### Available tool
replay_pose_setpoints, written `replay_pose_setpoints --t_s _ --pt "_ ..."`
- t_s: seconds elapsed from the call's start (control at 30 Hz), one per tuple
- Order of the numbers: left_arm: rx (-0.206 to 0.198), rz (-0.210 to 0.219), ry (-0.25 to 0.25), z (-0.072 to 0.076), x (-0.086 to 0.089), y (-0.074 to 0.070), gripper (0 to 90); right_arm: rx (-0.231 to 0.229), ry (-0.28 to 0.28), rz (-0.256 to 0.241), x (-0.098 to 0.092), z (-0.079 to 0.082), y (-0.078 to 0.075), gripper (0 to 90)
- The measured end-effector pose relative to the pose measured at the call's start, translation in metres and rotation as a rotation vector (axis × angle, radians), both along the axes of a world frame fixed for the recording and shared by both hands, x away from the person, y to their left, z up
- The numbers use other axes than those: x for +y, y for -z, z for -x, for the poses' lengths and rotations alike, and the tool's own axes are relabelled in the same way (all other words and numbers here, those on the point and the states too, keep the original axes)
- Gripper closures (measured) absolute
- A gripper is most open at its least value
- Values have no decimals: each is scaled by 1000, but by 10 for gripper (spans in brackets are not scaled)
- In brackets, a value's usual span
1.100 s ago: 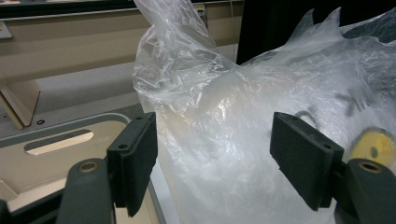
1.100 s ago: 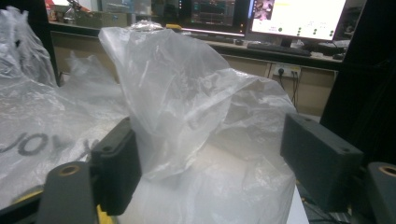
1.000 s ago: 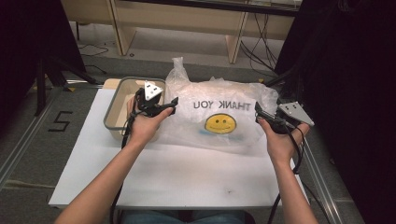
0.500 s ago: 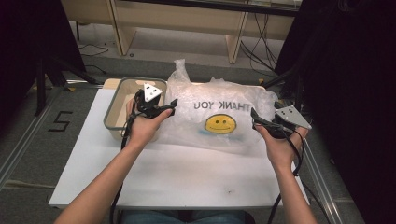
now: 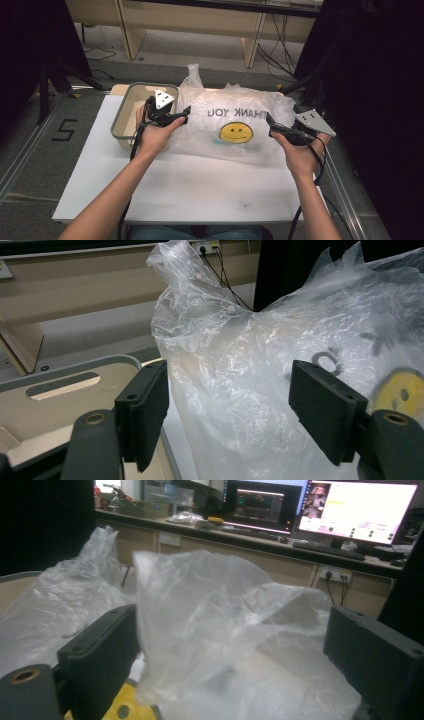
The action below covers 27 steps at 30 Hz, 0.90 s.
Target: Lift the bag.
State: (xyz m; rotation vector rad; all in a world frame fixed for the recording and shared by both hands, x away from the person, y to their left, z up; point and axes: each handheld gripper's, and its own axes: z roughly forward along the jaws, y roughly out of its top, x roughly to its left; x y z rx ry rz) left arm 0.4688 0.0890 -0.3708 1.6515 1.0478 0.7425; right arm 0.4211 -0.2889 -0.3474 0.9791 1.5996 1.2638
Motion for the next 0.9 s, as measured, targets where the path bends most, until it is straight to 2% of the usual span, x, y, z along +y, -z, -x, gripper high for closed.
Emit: replay_pose_setpoints --t_s 0.27,0.57,0.9 --pt "2 -11 3 1 1 1 321 12 -9 14 5 5 5 65" --pt "17 -18 14 6 2 4 317 43 4 17 -4 14 16 76" --pt "46 -49 43 17 9 10 311 84 -15 16 -11 23 25 92"
